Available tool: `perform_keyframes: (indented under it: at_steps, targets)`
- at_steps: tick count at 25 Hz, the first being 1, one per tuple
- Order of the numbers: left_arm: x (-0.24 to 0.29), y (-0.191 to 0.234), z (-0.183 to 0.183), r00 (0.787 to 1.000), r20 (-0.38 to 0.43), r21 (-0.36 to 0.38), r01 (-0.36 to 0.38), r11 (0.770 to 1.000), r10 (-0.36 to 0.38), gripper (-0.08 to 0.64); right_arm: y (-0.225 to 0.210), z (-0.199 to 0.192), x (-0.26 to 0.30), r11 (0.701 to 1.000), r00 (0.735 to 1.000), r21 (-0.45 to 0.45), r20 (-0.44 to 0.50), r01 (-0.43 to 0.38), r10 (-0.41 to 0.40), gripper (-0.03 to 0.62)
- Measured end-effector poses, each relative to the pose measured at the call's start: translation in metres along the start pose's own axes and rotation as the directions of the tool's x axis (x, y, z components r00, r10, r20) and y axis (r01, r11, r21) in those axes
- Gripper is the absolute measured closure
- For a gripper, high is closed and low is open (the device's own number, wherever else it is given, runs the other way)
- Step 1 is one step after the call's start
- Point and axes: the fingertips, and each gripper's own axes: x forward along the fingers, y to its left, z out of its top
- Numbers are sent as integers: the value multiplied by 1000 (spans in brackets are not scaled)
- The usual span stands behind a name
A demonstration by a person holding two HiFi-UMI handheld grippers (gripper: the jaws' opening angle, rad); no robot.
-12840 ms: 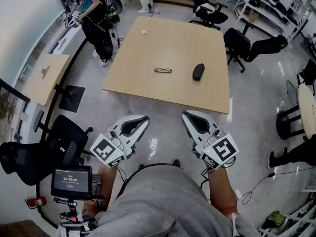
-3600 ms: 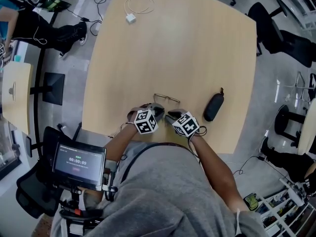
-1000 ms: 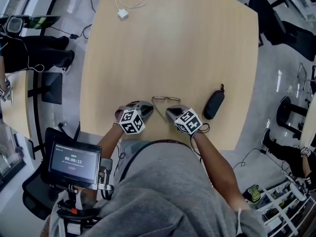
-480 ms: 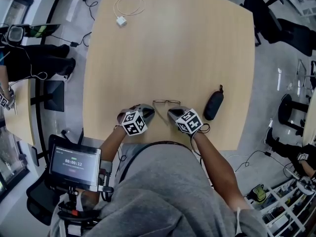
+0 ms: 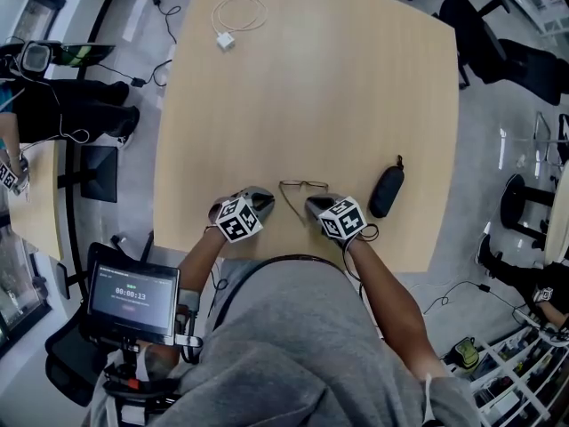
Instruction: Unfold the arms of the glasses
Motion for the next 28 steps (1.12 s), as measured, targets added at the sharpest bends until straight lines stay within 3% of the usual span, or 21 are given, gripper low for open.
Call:
perform_keyframes:
  at_steps: [11, 19, 21, 24, 28]
  targets:
    - [-11, 8, -2, 1000, 20, -62, -18, 998, 19, 541, -9, -5, -5, 999, 999, 18, -33, 28, -28, 580]
    - [17, -31, 73, 992, 126, 160, 8, 987, -28, 541, -9, -6, -6, 999, 999, 42, -33, 20, -18, 581]
    - [33, -32, 73, 997, 75, 158, 7, 987, -19, 541, -6, -5, -5, 999, 999, 39, -38, 22, -21, 581]
    - [49, -36, 51, 995, -77, 132, 66, 989, -56, 541, -3, -4, -5, 999, 999, 42, -38, 26, -24, 581]
    - [44, -31, 40, 993, -92, 112, 80, 990, -70, 541, -5, -4, -4, 998, 999, 52, -28, 23, -22, 581]
